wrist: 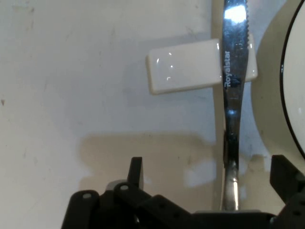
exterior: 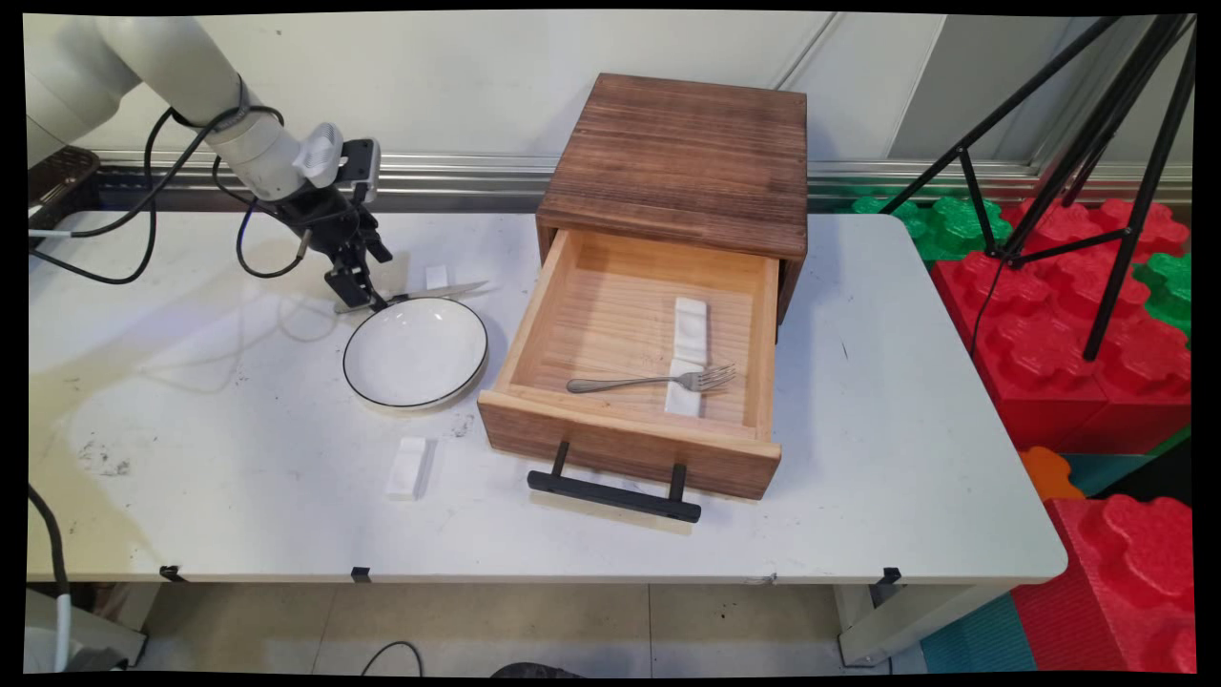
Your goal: Pick up the knife from the left of the white plate
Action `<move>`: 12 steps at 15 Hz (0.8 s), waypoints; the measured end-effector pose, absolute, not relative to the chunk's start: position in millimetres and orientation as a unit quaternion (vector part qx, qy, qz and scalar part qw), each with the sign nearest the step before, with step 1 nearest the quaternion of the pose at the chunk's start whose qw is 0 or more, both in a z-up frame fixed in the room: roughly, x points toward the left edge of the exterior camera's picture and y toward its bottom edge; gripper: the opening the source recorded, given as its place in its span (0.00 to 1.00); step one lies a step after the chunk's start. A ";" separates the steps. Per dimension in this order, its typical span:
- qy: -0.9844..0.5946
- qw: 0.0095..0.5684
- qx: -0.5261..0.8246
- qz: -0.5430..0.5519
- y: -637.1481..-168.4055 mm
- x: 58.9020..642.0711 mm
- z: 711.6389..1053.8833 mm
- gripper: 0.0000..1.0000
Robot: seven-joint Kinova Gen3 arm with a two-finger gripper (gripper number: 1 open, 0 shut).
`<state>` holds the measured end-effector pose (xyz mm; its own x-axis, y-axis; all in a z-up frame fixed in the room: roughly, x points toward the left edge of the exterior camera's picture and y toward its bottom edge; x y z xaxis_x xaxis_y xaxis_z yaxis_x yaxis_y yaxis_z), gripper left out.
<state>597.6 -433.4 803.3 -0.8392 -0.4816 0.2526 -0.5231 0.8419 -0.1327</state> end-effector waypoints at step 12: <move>-0.952 0.113 0.269 0.087 -438.3 603.1 797.1 0.00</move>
<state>603.1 -438.3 797.1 -0.8297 -0.4924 0.2630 -0.5320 0.8401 -0.1055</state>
